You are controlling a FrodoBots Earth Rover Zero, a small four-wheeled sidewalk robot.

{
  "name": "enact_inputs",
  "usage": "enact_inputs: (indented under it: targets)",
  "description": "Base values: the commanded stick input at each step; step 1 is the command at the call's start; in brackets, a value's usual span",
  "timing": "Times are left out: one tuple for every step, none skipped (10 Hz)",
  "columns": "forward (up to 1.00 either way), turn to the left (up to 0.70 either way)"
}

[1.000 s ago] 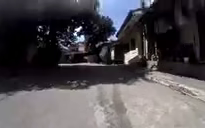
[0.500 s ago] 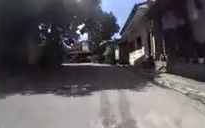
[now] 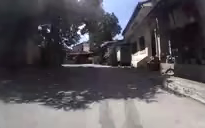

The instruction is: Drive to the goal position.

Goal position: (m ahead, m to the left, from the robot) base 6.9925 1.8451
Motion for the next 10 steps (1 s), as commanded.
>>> enact_inputs:
  targets:
    - [0.85,-0.22]
    - [0.85,-0.34]
    - [0.85,-0.34]
    - [0.85,-0.34]
    - [0.85,-0.34]
    - [0.85,-0.34]
    - [0.85,-0.13]
    - [0.85,0.00]
    - [0.85,0.00]
    - [0.85,0.00]
